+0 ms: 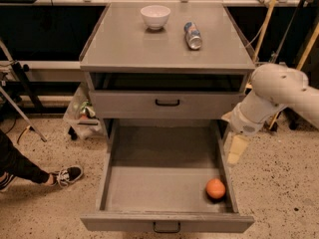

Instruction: Pick orange from middle drawer and place on counter

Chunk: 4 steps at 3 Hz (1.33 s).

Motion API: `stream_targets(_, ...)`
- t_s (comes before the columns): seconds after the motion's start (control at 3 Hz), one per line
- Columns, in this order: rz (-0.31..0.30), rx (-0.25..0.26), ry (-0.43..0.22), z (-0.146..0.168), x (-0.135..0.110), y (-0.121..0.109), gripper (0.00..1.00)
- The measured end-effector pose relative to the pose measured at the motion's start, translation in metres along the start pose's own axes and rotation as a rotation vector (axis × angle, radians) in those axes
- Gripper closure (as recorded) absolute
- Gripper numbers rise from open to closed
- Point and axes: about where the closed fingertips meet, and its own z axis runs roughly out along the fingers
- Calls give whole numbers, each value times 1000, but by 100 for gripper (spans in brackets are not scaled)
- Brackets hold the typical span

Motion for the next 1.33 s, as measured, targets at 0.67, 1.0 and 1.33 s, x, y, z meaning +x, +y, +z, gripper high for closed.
stream_targets(0.67, -71, -17, 10, 54, -6, 2, 0)
stream_targets(1.0, -108, -23, 8, 86, -9, -3, 0)
stream_targets(1.33, -161, -19, -5, 142, 2, -17, 0)
